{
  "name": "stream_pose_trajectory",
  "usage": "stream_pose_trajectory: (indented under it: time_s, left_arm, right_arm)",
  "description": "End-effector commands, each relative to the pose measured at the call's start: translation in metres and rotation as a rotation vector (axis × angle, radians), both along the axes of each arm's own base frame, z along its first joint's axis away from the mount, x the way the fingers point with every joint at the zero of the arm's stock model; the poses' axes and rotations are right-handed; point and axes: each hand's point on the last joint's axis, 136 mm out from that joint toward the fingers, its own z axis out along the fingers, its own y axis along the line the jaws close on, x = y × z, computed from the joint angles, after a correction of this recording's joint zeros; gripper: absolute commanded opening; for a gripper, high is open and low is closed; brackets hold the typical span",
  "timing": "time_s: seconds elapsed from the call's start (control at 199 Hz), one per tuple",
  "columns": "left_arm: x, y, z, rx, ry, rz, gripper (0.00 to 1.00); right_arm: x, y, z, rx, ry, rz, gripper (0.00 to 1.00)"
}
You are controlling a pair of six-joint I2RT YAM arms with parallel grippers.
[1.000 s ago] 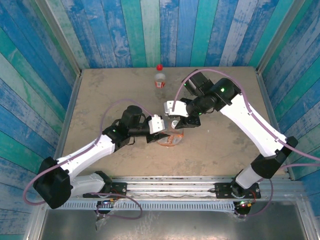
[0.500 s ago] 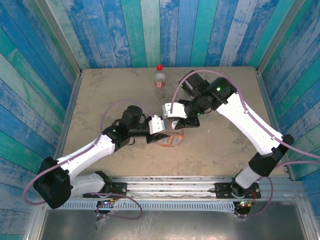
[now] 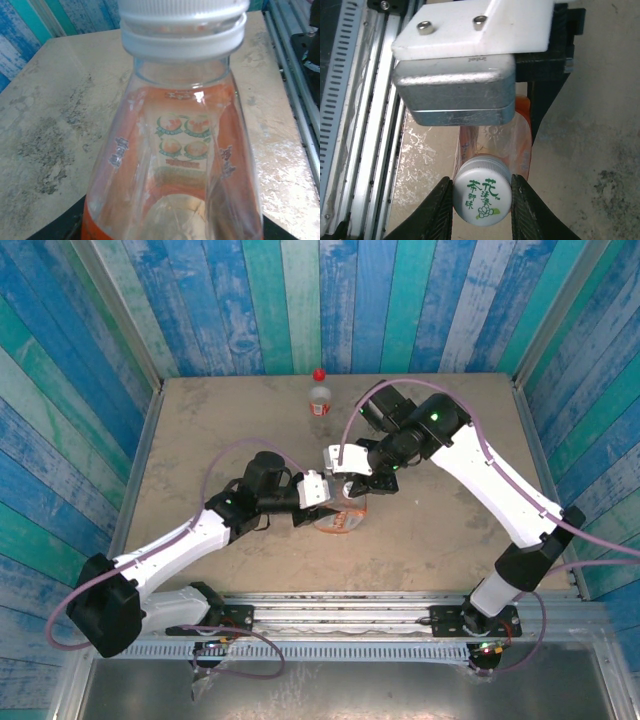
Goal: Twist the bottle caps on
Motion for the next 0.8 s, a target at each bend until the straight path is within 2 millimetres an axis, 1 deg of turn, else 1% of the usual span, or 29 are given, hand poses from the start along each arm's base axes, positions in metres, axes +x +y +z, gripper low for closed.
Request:
stream_pose_trajectory:
  time_s: [0.0,0.09,0.16,0.216,0.301,0.316,0.381,0.496,0.551,0.632,0.677,0.697,0.742,0.797]
  left_arm:
    - [0.024,0.008,0.026,-0.051,-0.106,0.145,0.51]
    - [0.047,0.018,0.031,-0.048,-0.169,0.273,0.5]
    - [0.062,0.023,0.033,-0.035,-0.198,0.346,0.5]
    - [0.074,0.025,0.034,-0.029,-0.218,0.396,0.5]
    - [0.087,0.029,0.036,-0.023,-0.243,0.457,0.5]
    - [0.089,0.029,0.037,-0.024,-0.247,0.466,0.5]
    - [0.096,0.032,0.039,-0.019,-0.268,0.504,0.5]
    - [0.104,0.037,0.037,0.003,-0.298,0.55,0.5]
    - [0.106,0.039,0.037,0.008,-0.314,0.57,0.5]
    - [0.105,0.04,0.037,0.005,-0.315,0.571,0.5]
    - [0.102,0.037,0.035,-0.003,-0.305,0.552,0.5]
    - [0.101,0.037,0.034,-0.001,-0.301,0.545,0.5]
    - [0.097,0.036,0.032,-0.006,-0.288,0.526,0.51]
    - [0.092,0.034,0.024,0.001,-0.271,0.499,0.51]
  right_arm:
    - [0.015,0.004,-0.001,-0.013,0.062,-0.229,0.07]
    - [0.031,0.005,-0.003,-0.018,0.127,-0.473,0.03]
    - [0.036,0.004,-0.007,-0.031,0.182,-0.618,0.01]
    - [0.045,0.001,-0.013,-0.034,0.203,-0.754,0.01]
    - [0.049,0.001,-0.019,-0.006,0.263,-0.905,0.01]
    - [0.049,0.002,-0.019,0.0,0.273,-0.926,0.01]
    - [0.055,0.0,-0.025,0.036,0.363,-1.117,0.01]
    - [0.057,0.003,-0.035,0.07,0.477,-1.309,0.01]
    - [0.059,0.007,-0.036,0.106,0.52,-1.366,0.01]
    - [0.065,0.01,-0.03,0.16,0.518,-1.372,0.01]
    - [0.068,0.009,-0.026,0.174,0.496,-1.35,0.07]
    - [0.069,0.009,-0.023,0.179,0.483,-1.331,0.12]
    - [0.071,0.006,-0.018,0.187,0.444,-1.281,0.32]
    - [0.073,0.004,-0.009,0.201,0.377,-1.18,0.49]
